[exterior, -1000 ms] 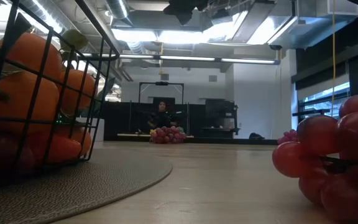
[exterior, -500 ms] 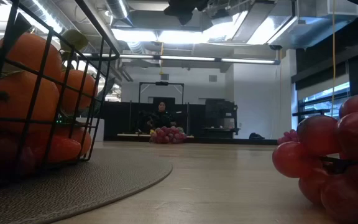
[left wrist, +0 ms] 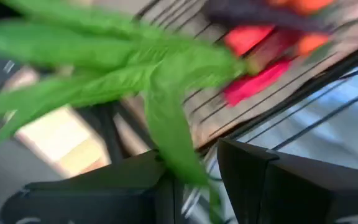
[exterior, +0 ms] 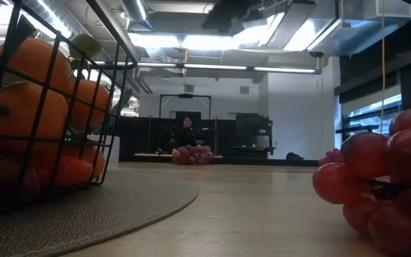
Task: Build produce basket
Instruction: Put the lettuce into the wire basket, then put the red bell pepper into the wire basket
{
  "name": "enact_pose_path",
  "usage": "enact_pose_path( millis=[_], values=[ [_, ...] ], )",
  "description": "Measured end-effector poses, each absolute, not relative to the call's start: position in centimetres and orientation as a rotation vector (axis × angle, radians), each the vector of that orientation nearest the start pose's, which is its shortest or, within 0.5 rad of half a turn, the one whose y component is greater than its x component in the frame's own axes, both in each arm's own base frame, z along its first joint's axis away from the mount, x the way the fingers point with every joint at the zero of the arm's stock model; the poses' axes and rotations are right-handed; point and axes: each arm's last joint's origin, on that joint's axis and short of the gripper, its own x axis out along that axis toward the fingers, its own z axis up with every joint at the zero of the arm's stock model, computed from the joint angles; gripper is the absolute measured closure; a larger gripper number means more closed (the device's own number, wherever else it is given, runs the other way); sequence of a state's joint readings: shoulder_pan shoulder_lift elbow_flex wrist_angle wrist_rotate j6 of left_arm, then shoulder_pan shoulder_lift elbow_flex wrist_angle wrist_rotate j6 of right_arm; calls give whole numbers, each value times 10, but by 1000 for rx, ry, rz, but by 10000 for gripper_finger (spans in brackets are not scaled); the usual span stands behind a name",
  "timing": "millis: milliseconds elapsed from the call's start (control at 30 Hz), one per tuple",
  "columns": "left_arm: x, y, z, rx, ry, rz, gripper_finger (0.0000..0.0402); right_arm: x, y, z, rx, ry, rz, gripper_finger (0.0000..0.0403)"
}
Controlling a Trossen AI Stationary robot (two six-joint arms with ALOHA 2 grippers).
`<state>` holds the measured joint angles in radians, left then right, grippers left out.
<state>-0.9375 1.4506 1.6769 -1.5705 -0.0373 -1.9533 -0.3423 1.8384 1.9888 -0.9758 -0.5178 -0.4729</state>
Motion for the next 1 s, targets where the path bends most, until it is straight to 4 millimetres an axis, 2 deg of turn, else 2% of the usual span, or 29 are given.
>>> enact_pose_path(
  millis=[200, 300, 500, 767, 900, 1000],
  values=[
    [140, -184, 400, -886, 1002, 542, 320, 335, -110, 403, -137, 811, 227, 289],
    [139, -177, 405, -808, 899, 506, 322, 320, -105, 409, -106, 859, 207, 289],
    [145, -161, 412, -718, 841, 484, 320, 296, -96, 419, -55, 927, 217, 289],
    [148, -135, 422, -559, 777, 454, 323, 269, -82, 428, 103, 1015, 168, 290],
    [155, -125, 423, -477, 764, 469, 320, 258, -67, 428, 141, 1103, 204, 290],
    [160, -117, 424, -413, 765, 482, 321, 254, -55, 427, 158, 1101, 238, 290]
  ],
)
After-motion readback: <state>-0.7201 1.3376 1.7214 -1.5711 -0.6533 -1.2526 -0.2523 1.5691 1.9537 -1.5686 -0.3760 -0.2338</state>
